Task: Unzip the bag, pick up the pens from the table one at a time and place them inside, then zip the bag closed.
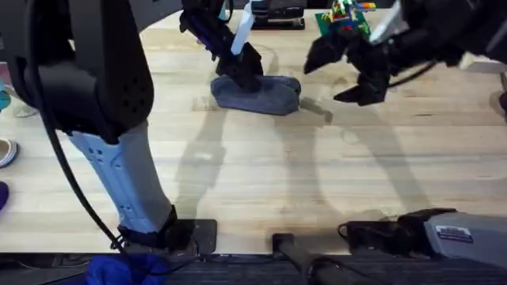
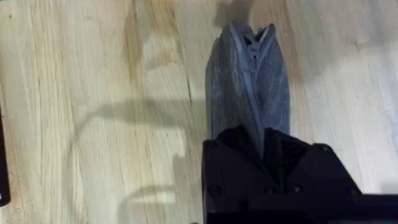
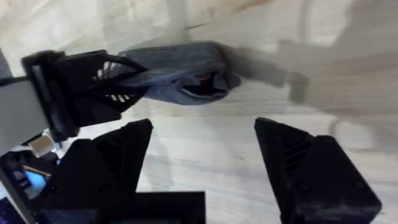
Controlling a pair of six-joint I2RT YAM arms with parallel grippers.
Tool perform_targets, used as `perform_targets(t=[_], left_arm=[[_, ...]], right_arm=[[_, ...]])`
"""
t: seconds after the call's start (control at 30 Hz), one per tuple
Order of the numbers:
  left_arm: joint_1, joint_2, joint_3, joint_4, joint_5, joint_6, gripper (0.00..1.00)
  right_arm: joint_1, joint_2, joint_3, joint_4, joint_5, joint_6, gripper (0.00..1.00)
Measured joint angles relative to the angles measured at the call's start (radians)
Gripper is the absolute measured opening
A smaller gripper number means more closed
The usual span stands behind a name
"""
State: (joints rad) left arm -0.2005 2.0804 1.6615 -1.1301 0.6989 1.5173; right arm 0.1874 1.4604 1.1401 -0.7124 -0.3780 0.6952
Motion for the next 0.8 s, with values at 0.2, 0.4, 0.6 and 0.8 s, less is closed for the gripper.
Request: perform_targets(t=[0.2,0.4,0.6,0.8], left_arm=[[0.0,0.0,0.0,0.0,0.0,0.0,0.04],[0.001,0.0,0.0,0.0,0.001,0.0,0.041],[0.001,0.0,0.0,0.0,0.001,0.0,0.041],[0.001,0.0,0.0,0.001,0.001,0.0,0.041]], right_arm=[[-0.089,-0.179,-0.179,0.175,-0.062,0.02,0.992],[-0.107,-0.331,-0.407,0.498,-0.122,0.123,0.992],[-0.111,-0.34,-0.599,0.787,-0.175,0.246,0.993],[-0.11,-0.34,-0.654,0.89,-0.2,0.304,0.993]])
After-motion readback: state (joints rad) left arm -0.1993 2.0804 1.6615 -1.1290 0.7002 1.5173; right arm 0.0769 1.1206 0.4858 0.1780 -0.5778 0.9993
